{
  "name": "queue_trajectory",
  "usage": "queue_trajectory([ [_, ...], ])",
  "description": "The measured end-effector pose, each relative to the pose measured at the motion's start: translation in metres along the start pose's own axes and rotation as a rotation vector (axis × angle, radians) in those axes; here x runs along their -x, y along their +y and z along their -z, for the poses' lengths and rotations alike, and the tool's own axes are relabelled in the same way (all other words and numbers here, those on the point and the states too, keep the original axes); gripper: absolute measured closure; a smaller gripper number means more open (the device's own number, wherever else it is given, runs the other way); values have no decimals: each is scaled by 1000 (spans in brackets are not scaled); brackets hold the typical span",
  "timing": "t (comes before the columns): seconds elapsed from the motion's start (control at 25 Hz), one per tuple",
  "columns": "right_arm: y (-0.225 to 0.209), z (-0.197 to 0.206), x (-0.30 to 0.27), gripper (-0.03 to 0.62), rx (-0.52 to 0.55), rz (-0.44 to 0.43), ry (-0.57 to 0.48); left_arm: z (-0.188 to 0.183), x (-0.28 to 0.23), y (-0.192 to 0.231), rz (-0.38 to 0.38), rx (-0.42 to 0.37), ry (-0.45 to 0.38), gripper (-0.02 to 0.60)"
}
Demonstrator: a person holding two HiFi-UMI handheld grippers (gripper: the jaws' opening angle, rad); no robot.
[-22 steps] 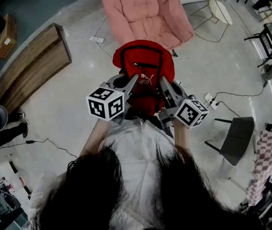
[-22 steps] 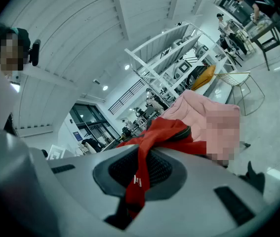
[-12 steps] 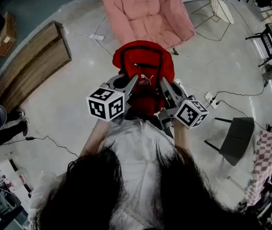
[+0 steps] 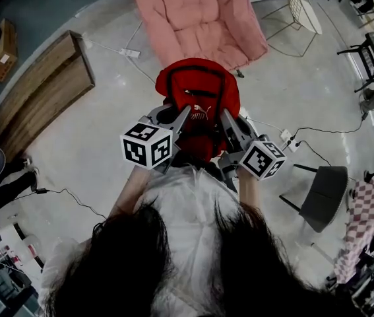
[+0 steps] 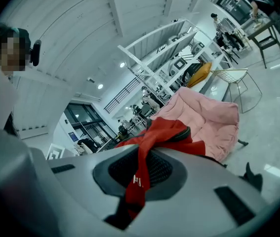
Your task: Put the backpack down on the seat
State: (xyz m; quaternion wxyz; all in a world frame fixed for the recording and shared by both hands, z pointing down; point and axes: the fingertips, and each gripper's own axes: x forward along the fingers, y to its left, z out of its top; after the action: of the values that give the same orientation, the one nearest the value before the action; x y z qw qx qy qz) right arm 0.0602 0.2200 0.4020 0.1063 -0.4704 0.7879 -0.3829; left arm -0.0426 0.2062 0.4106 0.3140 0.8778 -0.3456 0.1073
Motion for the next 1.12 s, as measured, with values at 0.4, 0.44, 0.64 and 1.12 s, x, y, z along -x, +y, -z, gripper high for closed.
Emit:
queue_trajectory([
  [0.4, -29, -42, -54, 549, -21, 54, -21, -48, -54, 38, 42, -16, 48, 537],
  [0.44, -31, -45, -60, 549, -22, 60, -23, -53, -58, 43, 46, -14, 52, 537],
  [0.64, -39, -64, -92, 549, -30, 97, -34, -79, -78, 66, 70, -19, 69, 537],
  [1.12, -50, -93, -157, 549, -39, 163, -86, -130, -117, 119, 145, -64, 103, 538],
])
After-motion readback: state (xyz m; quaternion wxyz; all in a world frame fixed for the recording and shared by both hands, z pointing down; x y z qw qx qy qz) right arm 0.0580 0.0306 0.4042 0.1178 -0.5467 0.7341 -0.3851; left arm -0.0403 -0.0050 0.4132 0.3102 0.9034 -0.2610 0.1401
